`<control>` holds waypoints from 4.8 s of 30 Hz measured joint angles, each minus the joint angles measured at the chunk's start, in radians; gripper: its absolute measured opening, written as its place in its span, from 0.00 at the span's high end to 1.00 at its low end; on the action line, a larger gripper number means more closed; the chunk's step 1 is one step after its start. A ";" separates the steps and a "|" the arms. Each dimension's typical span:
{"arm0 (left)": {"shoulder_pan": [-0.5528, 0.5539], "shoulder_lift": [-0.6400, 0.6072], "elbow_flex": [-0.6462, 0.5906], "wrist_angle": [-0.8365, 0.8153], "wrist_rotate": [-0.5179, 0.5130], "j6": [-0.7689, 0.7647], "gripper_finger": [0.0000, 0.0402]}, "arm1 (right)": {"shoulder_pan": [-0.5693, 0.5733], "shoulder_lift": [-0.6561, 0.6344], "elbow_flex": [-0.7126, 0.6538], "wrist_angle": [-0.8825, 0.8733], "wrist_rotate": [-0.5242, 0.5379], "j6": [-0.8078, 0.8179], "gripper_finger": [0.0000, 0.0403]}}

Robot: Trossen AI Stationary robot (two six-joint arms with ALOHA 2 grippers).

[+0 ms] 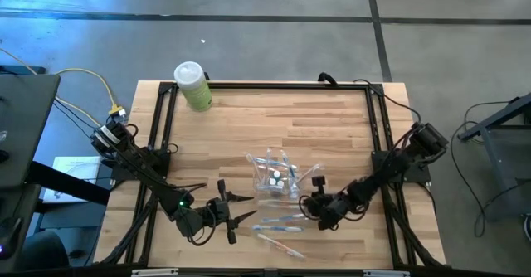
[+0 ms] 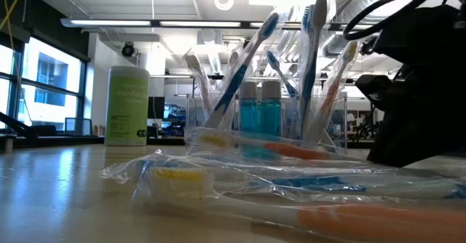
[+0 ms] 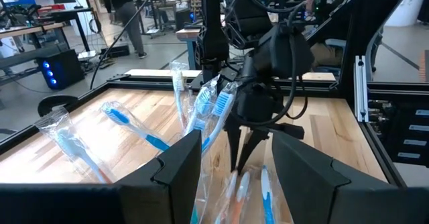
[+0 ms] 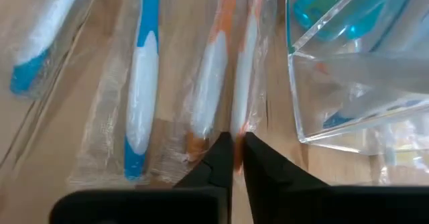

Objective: Pick & Place toothbrushing station
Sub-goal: Put the orange toothbrush into the transparent organizer

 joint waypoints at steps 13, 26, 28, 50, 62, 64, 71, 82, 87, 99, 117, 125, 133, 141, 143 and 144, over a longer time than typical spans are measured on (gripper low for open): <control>0.000 0.000 0.000 0.000 0.000 0.000 0.56 | 0.088 -0.095 -0.005 -0.081 0.153 -0.008 0.99; -0.017 0.000 0.000 0.000 0.017 0.085 0.56 | 0.228 -0.286 -0.004 -0.074 0.221 -0.045 0.99; -0.017 0.000 0.000 0.000 0.050 0.090 0.56 | 0.263 -0.312 -0.004 -0.038 0.258 -0.085 0.99; 0.154 0.069 0.000 0.119 0.517 0.238 0.63 | 0.243 -0.346 -0.003 0.496 0.331 -0.610 1.00; 0.100 0.252 0.000 0.574 0.523 0.871 0.65 | 0.230 -0.346 -0.002 0.664 0.195 -0.681 1.00; 0.100 0.257 0.000 0.609 0.524 0.882 0.64 | 0.218 -0.346 -0.003 0.662 0.195 -0.673 1.00; 0.120 0.259 0.011 0.612 0.525 0.828 0.60 | 0.182 -0.346 -0.002 0.662 0.194 -0.658 1.00; 0.163 0.259 0.029 0.611 0.591 0.888 0.59 | 0.108 -0.346 -0.002 0.675 0.153 -0.639 1.00; 0.176 0.259 0.031 0.618 0.655 0.939 0.59 | 0.072 -0.346 -0.003 0.713 0.157 -0.637 1.00; 0.176 0.258 0.047 0.711 0.655 1.005 0.59 | 0.040 -0.346 -0.002 0.706 0.178 -0.604 1.00; 0.196 0.258 0.048 0.795 0.666 0.911 0.59 | 0.038 -0.346 -0.003 0.698 0.230 -0.604 1.00; 0.210 0.258 0.048 0.795 0.656 0.872 0.60 | 0.007 -0.345 -0.002 0.635 0.230 -0.551 1.00; 0.208 0.258 0.048 0.794 0.649 0.870 0.76 | 0.008 -0.345 -0.002 0.621 0.226 -0.547 1.00; 0.200 0.258 0.048 0.753 0.575 0.773 0.96 | 0.022 -0.345 -0.003 0.596 0.203 -0.510 0.97; 0.191 0.257 0.048 0.749 0.556 0.790 0.97 | 0.038 -0.345 -0.003 0.596 0.210 -0.534 0.92; 0.185 0.257 0.048 0.749 0.542 0.792 0.97 | 0.049 -0.345 -0.003 0.603 0.220 -0.548 0.89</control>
